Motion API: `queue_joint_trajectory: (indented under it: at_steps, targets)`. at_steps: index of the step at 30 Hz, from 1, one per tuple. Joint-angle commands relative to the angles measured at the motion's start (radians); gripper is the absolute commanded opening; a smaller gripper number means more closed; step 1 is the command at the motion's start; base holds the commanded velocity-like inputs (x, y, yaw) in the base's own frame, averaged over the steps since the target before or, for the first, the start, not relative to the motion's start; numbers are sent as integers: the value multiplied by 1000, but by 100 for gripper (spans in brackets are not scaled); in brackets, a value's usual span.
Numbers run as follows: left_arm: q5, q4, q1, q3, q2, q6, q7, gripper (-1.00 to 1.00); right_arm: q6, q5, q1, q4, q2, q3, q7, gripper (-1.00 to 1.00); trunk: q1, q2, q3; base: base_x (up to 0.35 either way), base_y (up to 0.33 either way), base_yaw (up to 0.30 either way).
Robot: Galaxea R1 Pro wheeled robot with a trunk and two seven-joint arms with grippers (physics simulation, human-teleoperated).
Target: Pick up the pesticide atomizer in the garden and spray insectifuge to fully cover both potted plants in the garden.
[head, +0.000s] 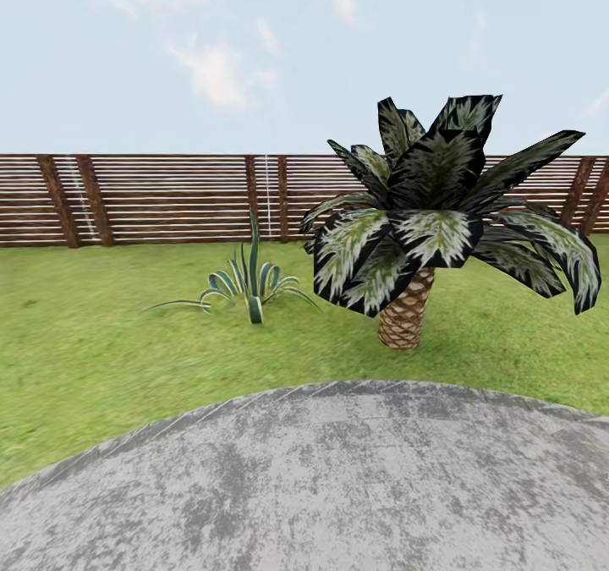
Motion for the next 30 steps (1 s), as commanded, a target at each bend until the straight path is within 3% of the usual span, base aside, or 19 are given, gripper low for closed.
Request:
queue_joint_trajectory:
  at_steps: [1, 30]
  targets:
    - [6, -1, -2, 5, -3, -2, 2, 100, 0, 0, -6, -2, 0, -6, 6, 100, 0, 0, 0, 0, 0, 0]
    - [-3, -3, -2, 0, -3, -2, 2, 100, 0, -5, -10, -2, -1, -7, 4, 100, 0, 0, 0, 0, 0, 0]
